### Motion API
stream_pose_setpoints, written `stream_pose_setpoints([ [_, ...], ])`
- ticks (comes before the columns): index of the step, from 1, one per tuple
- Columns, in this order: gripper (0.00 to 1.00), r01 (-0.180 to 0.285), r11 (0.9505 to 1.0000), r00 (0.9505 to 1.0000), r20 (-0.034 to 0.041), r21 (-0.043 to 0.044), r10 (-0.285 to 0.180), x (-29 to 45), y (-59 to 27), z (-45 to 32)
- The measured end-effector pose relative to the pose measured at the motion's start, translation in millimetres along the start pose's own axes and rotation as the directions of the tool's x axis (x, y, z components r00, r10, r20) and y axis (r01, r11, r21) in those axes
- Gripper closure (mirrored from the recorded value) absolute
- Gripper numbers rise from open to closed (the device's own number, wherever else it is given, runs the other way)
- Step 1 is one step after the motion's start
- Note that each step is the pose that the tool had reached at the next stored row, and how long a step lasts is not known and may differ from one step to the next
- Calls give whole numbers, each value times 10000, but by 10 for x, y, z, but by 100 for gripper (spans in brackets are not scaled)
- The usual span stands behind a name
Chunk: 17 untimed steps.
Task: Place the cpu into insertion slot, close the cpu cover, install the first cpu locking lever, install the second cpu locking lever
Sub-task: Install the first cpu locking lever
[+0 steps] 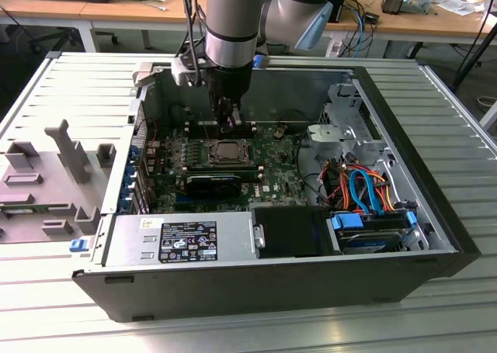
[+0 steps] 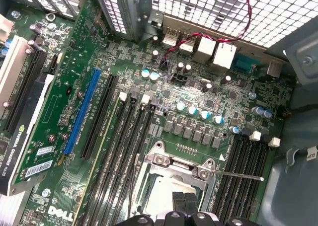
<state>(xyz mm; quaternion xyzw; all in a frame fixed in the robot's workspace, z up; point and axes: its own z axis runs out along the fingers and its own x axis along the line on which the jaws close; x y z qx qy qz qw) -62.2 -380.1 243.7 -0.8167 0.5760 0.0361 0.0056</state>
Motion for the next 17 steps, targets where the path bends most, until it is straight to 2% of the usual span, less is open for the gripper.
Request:
stream_pose_setpoints([
  [8, 89, 570, 9984, 9984, -18, -38, -570, 0, 0, 0],
  [17, 89, 1181, 9930, 9930, -34, -80, -1181, 0, 0, 0],
])
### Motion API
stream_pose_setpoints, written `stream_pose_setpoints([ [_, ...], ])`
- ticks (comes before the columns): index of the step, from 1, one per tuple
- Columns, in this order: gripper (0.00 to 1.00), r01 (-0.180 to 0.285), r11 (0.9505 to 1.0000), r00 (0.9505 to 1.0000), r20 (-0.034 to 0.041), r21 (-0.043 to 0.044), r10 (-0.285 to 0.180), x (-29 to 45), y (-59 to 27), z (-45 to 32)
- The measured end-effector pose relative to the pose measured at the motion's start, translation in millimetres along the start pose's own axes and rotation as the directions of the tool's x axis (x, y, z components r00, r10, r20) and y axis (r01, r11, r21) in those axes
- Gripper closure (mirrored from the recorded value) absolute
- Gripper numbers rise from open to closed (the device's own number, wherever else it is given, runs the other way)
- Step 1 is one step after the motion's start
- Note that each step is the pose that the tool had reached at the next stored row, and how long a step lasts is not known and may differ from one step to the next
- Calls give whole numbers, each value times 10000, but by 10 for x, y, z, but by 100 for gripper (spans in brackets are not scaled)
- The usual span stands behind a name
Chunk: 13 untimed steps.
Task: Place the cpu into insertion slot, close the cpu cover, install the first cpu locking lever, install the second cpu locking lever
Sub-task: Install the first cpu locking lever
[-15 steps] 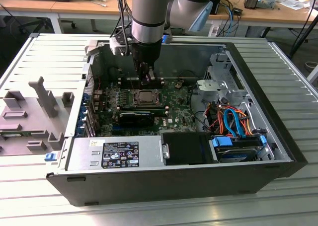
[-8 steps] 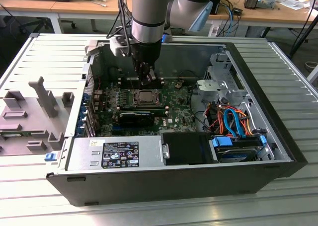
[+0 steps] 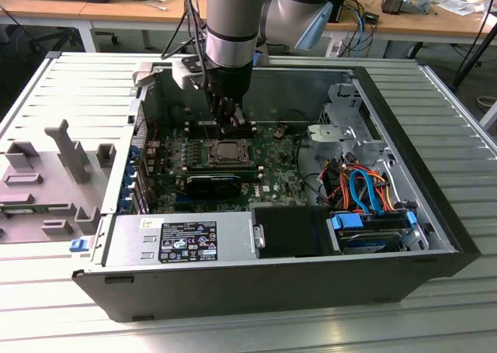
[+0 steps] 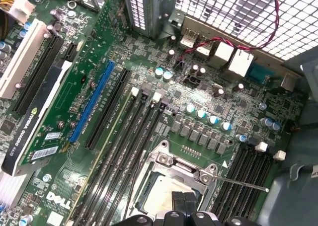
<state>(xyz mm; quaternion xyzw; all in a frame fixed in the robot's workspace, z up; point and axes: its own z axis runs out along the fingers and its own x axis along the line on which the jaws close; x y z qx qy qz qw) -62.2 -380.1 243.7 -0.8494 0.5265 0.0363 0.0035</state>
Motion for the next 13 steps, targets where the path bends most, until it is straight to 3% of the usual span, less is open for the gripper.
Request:
stream_pose_setpoints([
  [13, 89, 644, 9979, 9979, -20, -43, -645, 0, 0, 0],
])
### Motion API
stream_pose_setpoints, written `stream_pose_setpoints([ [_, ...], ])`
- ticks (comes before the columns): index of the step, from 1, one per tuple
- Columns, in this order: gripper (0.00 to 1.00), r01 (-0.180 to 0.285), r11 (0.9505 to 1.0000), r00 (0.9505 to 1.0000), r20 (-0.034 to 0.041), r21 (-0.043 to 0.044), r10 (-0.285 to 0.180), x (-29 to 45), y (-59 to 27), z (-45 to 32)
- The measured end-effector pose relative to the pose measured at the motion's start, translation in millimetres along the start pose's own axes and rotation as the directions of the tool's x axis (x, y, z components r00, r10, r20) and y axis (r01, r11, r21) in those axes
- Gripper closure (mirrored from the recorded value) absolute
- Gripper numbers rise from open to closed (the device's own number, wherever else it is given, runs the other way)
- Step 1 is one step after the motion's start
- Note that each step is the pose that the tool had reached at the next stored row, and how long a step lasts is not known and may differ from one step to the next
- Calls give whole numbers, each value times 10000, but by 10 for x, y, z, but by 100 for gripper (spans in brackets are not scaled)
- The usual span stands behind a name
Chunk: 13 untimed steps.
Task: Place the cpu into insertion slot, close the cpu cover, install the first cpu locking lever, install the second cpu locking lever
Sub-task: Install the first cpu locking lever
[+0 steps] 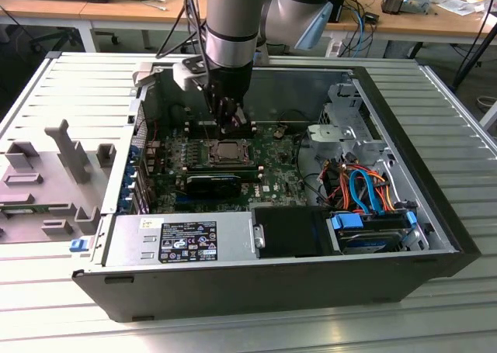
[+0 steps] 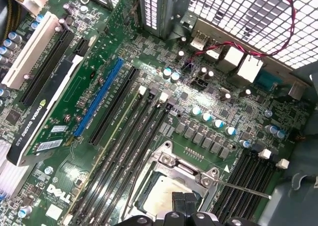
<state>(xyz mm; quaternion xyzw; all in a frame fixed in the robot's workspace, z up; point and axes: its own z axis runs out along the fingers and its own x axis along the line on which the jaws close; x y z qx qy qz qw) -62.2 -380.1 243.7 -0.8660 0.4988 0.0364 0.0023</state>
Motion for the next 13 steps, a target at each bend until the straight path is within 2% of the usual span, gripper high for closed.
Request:
stream_pose_setpoints([
  [13, 89, 748, 9972, 9972, -22, -50, -748, 0, 0, 0],
])
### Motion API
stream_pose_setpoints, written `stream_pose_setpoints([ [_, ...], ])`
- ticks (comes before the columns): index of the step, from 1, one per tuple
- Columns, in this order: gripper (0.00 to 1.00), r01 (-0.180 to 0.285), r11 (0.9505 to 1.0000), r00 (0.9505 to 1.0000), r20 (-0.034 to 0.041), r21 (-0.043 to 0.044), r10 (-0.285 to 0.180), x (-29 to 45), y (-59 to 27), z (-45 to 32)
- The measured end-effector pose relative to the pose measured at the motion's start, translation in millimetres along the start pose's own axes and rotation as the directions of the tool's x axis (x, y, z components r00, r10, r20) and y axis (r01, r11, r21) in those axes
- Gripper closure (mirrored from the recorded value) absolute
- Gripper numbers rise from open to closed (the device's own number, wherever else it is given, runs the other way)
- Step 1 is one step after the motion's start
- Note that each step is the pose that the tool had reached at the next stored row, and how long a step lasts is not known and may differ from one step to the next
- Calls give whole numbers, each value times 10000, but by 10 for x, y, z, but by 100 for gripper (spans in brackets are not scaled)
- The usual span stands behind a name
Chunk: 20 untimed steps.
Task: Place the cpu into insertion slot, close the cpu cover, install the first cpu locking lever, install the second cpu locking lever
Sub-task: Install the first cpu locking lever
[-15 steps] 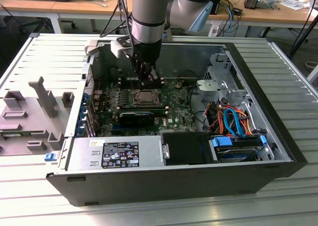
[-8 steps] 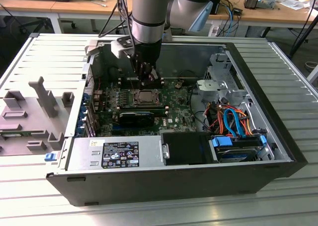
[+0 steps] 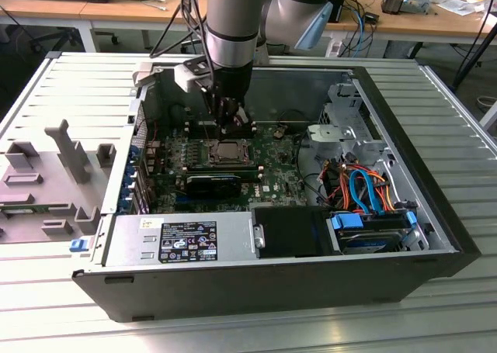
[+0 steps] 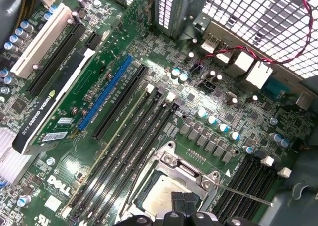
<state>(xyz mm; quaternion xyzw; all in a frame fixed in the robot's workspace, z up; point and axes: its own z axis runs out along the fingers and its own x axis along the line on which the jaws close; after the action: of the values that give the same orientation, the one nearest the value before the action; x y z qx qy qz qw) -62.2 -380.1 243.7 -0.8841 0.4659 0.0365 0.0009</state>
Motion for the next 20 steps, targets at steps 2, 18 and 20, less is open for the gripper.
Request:
stream_pose_setpoints([
  [2, 89, 115, 9999, 9999, -3, -7, -115, 0, 0, 0],
  [18, 89, 1120, 9937, 9937, -32, -75, -1121, 0, 0, 0],
  [20, 89, 1256, 9920, 9921, -36, -85, -1256, 0, 0, 0],
])
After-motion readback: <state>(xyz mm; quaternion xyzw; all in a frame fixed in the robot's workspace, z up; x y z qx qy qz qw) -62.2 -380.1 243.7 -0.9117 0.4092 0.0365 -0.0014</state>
